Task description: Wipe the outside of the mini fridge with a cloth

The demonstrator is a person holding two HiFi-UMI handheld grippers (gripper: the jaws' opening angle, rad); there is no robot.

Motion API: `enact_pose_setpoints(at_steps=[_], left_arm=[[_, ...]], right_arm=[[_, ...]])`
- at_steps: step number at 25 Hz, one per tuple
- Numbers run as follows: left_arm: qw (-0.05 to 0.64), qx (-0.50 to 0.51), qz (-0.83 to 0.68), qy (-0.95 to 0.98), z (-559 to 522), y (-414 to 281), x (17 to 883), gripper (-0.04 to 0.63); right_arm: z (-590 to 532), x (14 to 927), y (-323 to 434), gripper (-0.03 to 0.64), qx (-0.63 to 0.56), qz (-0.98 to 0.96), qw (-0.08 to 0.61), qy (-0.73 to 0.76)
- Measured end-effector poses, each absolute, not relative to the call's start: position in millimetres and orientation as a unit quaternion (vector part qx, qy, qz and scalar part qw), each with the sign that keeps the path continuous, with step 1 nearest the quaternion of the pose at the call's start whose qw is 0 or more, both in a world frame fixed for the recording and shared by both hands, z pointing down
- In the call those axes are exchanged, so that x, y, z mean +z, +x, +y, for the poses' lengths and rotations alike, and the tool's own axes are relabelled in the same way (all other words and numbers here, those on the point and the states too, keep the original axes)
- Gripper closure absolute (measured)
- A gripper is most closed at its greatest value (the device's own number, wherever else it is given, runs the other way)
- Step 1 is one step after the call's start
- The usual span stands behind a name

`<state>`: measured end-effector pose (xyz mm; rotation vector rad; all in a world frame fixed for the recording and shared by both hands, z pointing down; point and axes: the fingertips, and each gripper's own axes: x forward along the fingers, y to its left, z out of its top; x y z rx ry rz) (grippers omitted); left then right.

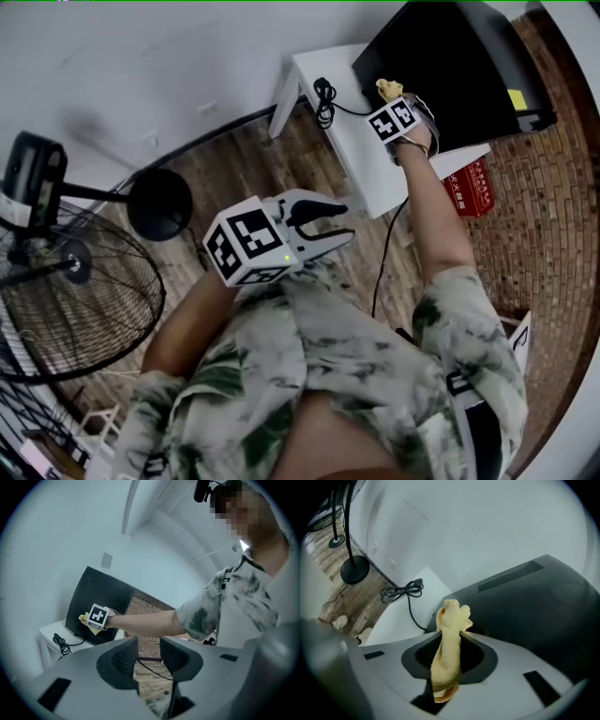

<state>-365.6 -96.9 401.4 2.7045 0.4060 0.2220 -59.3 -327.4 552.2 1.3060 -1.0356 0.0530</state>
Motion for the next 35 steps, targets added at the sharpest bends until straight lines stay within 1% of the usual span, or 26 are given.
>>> enact_pose_setpoints(at_steps=[3,10,14,18,23,35], left_arm=[[0.200,0.080,0.152,0.965,-95.7,-361.0,400.1,0.457],[0.189,0.092,0.169,0.963,-94.0,-339.6,397.3,0.457],[0.186,0.100,0.184,0.960,-92.9,-329.2,397.3,0.457],[0.182,0.106,0.194,0.958,-93.1,-323.9,399.6,0.457],[0.183,0.110,0.190,0.958,-99.8,-318.0,405.1,0.457],[0.206,0.111,0.155,0.960,-121.4,-322.9,420.0,0.457]], right_arm=[[-338.5,515.5,-74.0,0.520,-0.004,-0.476,0.649,0.593],[-379.1,390.6,-102.0,0.520,-0.095,-0.487,0.592,0.635],[-401.7,335.7,-96.9,0.520,-0.121,-0.473,0.577,0.655],[-416.9,305.9,-86.1,0.520,-0.130,-0.457,0.571,0.669],[-437.2,304.1,-77.5,0.520,-0.135,-0.445,0.582,0.667],[-458.6,393.5,-53.4,0.520,-0.100,-0.420,0.650,0.625]])
